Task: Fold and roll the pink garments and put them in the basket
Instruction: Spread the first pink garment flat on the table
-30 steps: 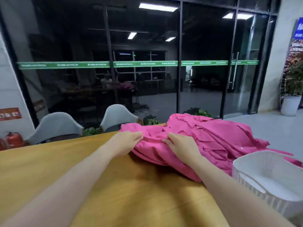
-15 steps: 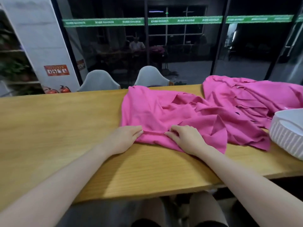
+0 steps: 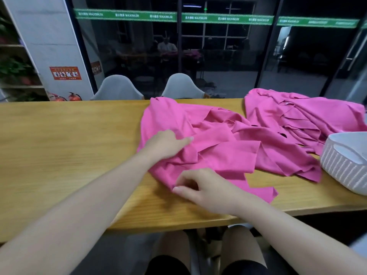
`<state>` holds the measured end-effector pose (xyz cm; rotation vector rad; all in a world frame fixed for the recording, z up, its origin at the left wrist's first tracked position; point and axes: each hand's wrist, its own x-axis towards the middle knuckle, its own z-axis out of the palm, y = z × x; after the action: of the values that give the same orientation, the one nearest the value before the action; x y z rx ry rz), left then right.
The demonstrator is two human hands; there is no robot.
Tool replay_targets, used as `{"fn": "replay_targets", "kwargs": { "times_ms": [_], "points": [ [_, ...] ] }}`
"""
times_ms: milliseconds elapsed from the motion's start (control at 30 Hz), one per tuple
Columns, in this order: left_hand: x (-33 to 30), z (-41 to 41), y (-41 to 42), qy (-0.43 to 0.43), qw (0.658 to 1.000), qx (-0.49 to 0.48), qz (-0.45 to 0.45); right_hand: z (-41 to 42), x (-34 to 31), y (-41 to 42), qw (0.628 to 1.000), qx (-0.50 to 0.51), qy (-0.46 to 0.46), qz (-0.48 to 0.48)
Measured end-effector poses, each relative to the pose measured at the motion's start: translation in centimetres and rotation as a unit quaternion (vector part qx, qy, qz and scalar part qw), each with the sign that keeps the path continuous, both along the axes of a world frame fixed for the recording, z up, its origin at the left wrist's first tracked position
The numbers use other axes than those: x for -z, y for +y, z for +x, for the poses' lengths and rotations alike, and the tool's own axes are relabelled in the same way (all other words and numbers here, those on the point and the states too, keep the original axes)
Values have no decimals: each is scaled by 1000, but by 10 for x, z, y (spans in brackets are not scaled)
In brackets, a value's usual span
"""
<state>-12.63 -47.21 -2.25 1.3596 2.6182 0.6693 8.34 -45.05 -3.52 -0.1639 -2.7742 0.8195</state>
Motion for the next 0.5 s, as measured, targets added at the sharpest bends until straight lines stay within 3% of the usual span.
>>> {"fn": "replay_targets", "kwargs": {
  "times_ms": [100,233,367,500],
  "points": [
    [24,3,2,101,993,24,-47,1,-8,19,1000,-20,8,-21],
    [47,7,-20,195,980,26,14,-8,-1,97,974,153,136,102],
    [45,4,-45,222,975,19,-6,-21,9,158,957,237,34,163],
    [46,-5,-80,219,975,1,-35,-29,34,164,978,174,-33,110]
  ]
}}
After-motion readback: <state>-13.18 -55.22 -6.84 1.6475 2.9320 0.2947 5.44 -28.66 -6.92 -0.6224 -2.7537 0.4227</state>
